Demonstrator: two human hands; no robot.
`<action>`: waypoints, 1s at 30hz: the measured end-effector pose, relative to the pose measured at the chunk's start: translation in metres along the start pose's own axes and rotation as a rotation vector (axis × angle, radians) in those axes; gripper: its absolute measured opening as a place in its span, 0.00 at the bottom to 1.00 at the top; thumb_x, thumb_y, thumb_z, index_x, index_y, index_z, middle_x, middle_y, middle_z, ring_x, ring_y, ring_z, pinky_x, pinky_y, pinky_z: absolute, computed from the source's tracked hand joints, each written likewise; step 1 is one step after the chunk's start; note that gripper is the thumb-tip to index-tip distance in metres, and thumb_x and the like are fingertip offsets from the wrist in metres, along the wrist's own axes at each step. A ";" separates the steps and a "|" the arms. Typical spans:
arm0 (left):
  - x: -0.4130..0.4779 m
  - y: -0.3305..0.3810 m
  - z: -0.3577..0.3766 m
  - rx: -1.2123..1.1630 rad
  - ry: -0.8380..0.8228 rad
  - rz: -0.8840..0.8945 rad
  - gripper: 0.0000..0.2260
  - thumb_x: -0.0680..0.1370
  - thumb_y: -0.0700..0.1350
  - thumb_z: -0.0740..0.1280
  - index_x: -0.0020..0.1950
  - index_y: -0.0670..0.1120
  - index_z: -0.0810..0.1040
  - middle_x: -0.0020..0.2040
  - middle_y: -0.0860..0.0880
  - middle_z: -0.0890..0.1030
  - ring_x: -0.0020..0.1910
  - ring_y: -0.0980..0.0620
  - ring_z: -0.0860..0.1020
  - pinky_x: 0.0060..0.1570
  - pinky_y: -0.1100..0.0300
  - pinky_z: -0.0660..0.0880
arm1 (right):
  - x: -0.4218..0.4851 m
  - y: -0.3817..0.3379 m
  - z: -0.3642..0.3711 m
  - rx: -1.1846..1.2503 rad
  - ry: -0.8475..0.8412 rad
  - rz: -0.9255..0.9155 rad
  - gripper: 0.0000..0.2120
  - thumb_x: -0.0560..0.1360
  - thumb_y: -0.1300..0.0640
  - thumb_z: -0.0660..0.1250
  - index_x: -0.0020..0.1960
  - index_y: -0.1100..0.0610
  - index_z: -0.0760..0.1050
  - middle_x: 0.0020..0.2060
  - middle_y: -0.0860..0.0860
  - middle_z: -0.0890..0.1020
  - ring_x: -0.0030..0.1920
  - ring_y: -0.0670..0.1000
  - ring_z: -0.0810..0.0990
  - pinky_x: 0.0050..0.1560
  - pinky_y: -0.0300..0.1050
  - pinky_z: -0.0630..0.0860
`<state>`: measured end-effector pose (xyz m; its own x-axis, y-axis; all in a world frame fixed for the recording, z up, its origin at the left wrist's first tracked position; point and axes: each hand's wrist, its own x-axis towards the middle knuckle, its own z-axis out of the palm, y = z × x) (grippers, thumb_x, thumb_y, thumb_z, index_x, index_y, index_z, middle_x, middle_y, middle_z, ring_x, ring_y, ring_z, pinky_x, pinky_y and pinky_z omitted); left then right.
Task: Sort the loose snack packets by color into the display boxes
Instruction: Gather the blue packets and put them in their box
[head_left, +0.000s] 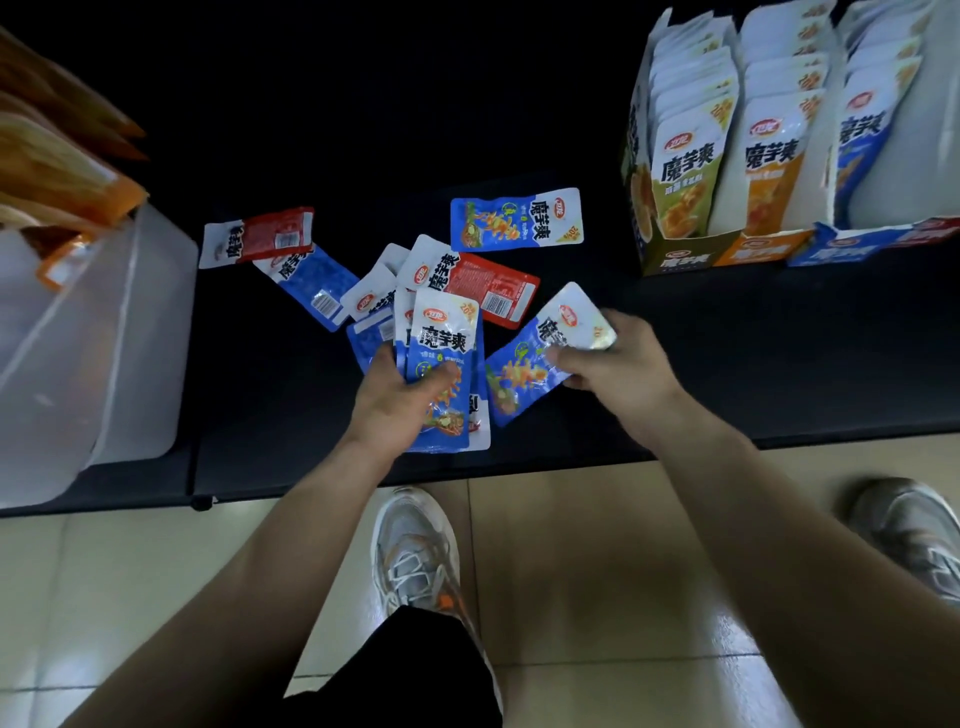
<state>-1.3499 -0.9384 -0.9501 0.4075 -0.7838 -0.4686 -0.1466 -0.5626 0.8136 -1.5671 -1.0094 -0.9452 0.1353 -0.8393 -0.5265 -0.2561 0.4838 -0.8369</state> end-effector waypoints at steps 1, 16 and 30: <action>-0.002 0.004 -0.001 0.006 -0.007 -0.002 0.11 0.76 0.45 0.74 0.55 0.52 0.77 0.47 0.54 0.85 0.44 0.56 0.85 0.42 0.59 0.81 | -0.002 -0.003 -0.008 0.070 -0.008 0.009 0.12 0.73 0.63 0.75 0.54 0.57 0.77 0.47 0.52 0.85 0.49 0.53 0.85 0.39 0.42 0.80; -0.170 0.249 -0.013 -0.176 -0.311 0.318 0.23 0.67 0.54 0.73 0.60 0.47 0.79 0.51 0.49 0.87 0.47 0.48 0.86 0.42 0.54 0.82 | -0.150 -0.230 -0.101 0.181 -0.175 -0.274 0.11 0.76 0.59 0.72 0.57 0.60 0.79 0.51 0.56 0.87 0.51 0.59 0.85 0.48 0.51 0.80; -0.293 0.285 0.063 -0.484 -0.395 0.095 0.20 0.75 0.57 0.69 0.61 0.47 0.81 0.51 0.42 0.86 0.48 0.42 0.86 0.47 0.46 0.82 | -0.270 -0.207 -0.177 0.313 -0.122 -0.331 0.10 0.76 0.65 0.71 0.57 0.62 0.80 0.49 0.56 0.87 0.48 0.55 0.87 0.41 0.44 0.82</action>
<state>-1.5674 -0.8857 -0.6029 0.0359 -0.9145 -0.4030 0.2962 -0.3754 0.8783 -1.7199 -0.9267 -0.6031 0.2769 -0.9348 -0.2223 0.1180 0.2627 -0.9576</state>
